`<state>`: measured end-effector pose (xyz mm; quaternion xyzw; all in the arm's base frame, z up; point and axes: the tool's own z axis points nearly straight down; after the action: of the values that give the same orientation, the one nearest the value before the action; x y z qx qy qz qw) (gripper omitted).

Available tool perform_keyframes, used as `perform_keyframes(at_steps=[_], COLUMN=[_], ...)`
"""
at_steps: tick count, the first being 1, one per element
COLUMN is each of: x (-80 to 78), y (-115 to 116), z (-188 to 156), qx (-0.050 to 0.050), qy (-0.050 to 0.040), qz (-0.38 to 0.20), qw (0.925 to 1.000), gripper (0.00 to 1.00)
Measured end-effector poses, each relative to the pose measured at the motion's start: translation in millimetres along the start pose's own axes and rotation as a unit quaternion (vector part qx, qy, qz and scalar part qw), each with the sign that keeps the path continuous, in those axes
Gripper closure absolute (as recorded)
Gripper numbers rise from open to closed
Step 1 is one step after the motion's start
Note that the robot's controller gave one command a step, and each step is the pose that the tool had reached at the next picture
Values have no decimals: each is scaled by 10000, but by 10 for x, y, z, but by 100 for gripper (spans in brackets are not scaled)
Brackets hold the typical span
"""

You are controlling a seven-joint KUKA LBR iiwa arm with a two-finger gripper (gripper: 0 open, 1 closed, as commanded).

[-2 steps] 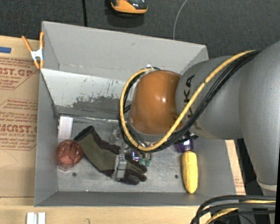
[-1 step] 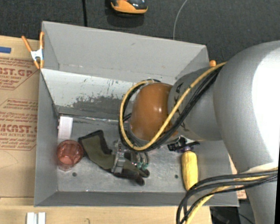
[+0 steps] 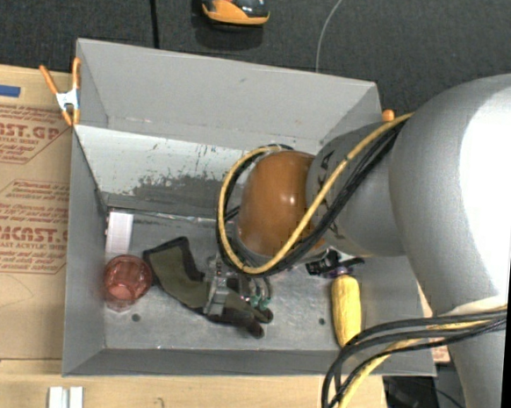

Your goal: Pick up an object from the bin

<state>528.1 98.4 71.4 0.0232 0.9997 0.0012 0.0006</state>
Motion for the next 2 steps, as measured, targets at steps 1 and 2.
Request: perform_keyframes(at_steps=[1,2], x=[165,-188], y=[-44,-158], z=[-429,-533], qx=[21,1], qy=[42,-79], qz=[-234,-447], qw=[9997,9990], gripper=[100,100])
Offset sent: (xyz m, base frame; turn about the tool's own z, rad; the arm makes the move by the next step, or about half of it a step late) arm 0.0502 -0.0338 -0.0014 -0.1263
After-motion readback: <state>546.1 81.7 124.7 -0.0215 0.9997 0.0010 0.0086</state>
